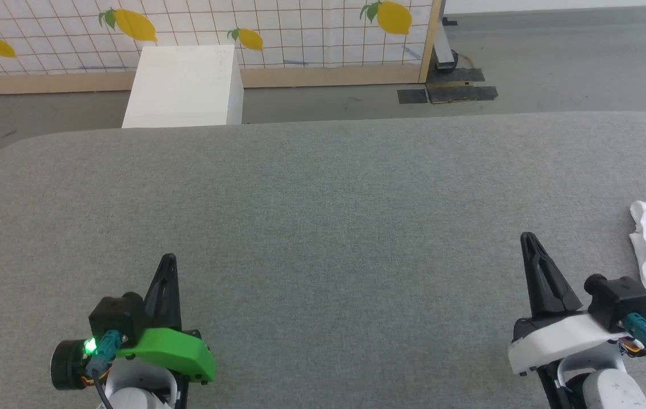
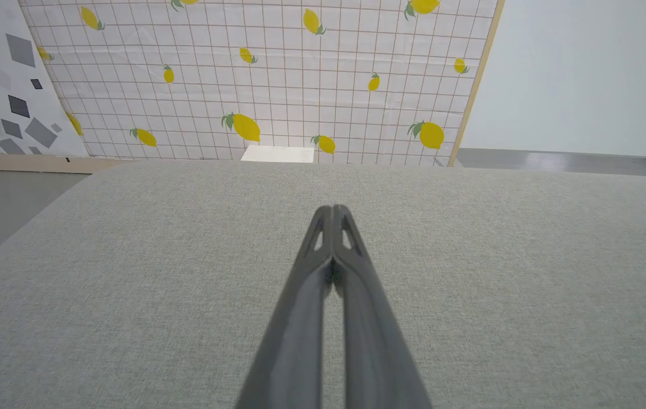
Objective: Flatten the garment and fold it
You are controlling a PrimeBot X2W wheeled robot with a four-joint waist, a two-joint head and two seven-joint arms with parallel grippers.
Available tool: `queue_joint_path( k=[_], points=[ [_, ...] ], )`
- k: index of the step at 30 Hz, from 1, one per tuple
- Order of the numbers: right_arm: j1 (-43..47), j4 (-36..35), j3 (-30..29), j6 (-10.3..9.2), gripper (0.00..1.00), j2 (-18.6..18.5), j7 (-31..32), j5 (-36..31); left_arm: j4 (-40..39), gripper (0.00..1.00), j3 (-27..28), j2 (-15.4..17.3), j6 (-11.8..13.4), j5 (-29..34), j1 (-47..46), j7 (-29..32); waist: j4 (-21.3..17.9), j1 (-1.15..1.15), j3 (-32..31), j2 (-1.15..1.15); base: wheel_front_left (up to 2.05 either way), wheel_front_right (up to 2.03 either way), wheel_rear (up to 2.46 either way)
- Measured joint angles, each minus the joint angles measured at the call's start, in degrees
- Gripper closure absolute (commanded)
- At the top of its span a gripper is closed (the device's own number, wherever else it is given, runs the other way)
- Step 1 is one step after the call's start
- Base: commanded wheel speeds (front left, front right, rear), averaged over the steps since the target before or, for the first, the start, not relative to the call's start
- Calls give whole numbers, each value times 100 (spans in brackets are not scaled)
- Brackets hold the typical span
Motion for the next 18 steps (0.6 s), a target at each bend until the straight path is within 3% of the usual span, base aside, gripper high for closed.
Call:
queue_joint_path(
  k=[18],
  points=[
    [76, -164, 2, 0, 100, 0, 234, -185, -151, 100, 12, -24, 5, 212, 39, 237, 16, 0, -102, 0, 0, 0, 0]
  ],
)
